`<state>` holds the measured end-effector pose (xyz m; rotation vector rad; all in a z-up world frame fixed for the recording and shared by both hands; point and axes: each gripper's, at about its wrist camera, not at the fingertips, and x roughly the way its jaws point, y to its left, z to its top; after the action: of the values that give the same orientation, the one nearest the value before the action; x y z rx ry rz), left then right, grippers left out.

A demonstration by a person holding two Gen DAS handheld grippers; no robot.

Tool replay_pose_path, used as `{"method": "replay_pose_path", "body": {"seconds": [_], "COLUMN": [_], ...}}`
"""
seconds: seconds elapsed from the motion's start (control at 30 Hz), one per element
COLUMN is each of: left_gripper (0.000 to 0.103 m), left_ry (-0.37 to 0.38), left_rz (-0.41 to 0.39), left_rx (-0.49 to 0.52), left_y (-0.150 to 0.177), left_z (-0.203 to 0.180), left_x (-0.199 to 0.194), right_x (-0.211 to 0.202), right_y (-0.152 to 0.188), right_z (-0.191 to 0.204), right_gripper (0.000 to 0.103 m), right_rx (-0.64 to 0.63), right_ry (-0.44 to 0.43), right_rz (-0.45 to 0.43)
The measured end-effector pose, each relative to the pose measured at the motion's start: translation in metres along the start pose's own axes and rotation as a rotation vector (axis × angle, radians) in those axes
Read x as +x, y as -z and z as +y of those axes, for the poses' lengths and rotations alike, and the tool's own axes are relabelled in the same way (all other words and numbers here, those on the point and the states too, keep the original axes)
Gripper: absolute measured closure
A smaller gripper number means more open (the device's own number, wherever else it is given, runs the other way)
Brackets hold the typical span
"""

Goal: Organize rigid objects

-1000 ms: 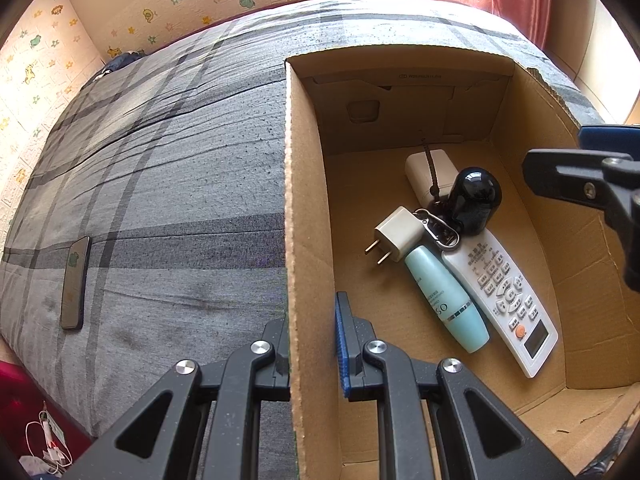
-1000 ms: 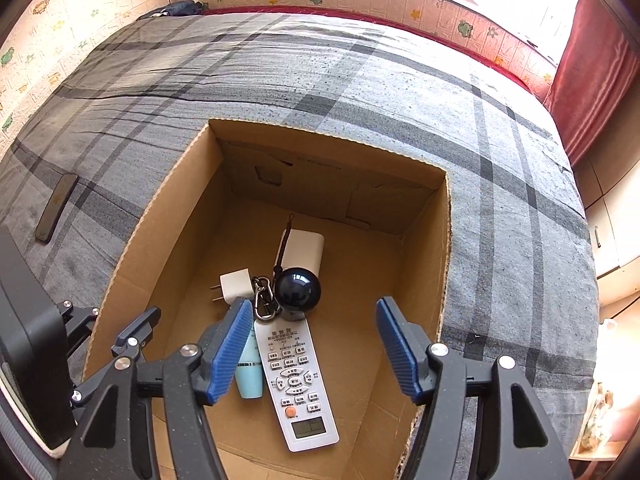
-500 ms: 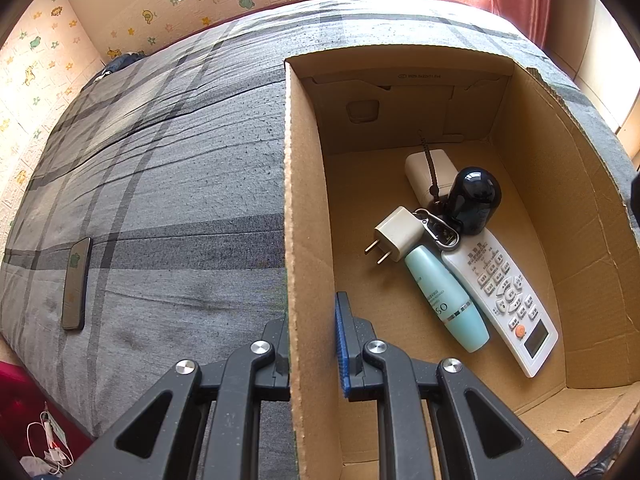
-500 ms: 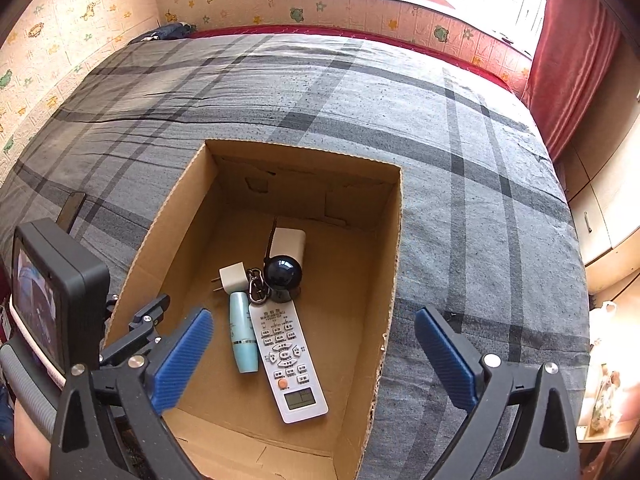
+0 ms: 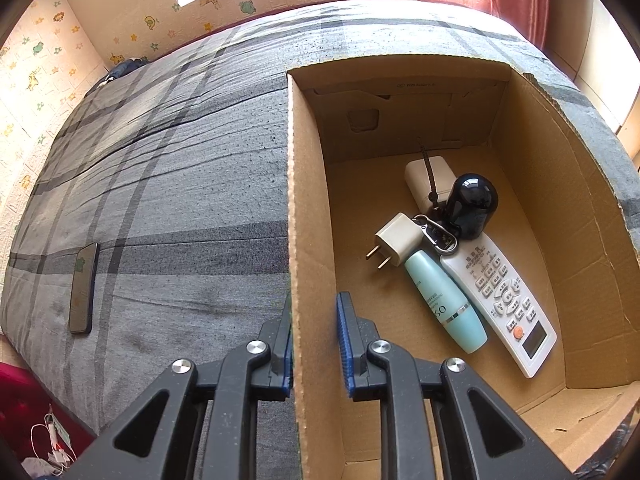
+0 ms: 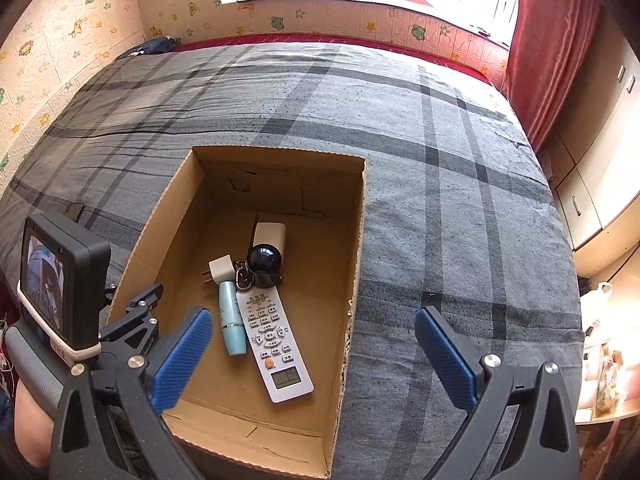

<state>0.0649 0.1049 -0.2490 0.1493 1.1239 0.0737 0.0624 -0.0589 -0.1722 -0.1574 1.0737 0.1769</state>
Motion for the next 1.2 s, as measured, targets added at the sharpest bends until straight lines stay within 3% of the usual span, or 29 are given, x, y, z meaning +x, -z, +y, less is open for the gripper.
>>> {"method": "replay_pose_path", "body": {"seconds": [0.07,0.23,0.33,0.4,0.5,0.63,1.2], "left_gripper": [0.060,0.027,0.017,0.015,0.002,0.001,0.000], "left_ry": [-0.014,-0.027,-0.042,-0.050,-0.058,-0.074,-0.019], "left_rz": [-0.010,-0.057,-0.093,-0.122,-0.127,-0.154,-0.246], "left_rx": [-0.008,-0.027,-0.025,-0.031,-0.026,-0.018,-0.117], "left_y": [-0.001,0.001,0.004,0.007,0.009,0.015,0.052], "left_z": [0.002,0.003,0.001,0.000,-0.005,-0.013,-0.019], "left_x": [-0.005,-0.027,-0.042,-0.054,-0.068,-0.088,-0.172], "right_x": [-0.002,-0.012,-0.018,-0.022,-0.028,-0.040,-0.110], "right_y": [0.003,0.007,0.011,0.015,0.021,0.028,0.062], "right_z": [-0.001,-0.005,-0.006,-0.007,-0.009,-0.012,-0.014], "right_gripper": [0.000,0.000,0.000,0.000,0.000,0.000,0.000], "right_rx": [0.002,0.006,0.009,0.013,0.023,0.029,0.036], "right_ry": [0.001,-0.004,-0.008,-0.007,-0.013,-0.015,-0.003], "right_rz": [0.000,-0.017,-0.031,-0.039,-0.055,-0.073,-0.178]}}
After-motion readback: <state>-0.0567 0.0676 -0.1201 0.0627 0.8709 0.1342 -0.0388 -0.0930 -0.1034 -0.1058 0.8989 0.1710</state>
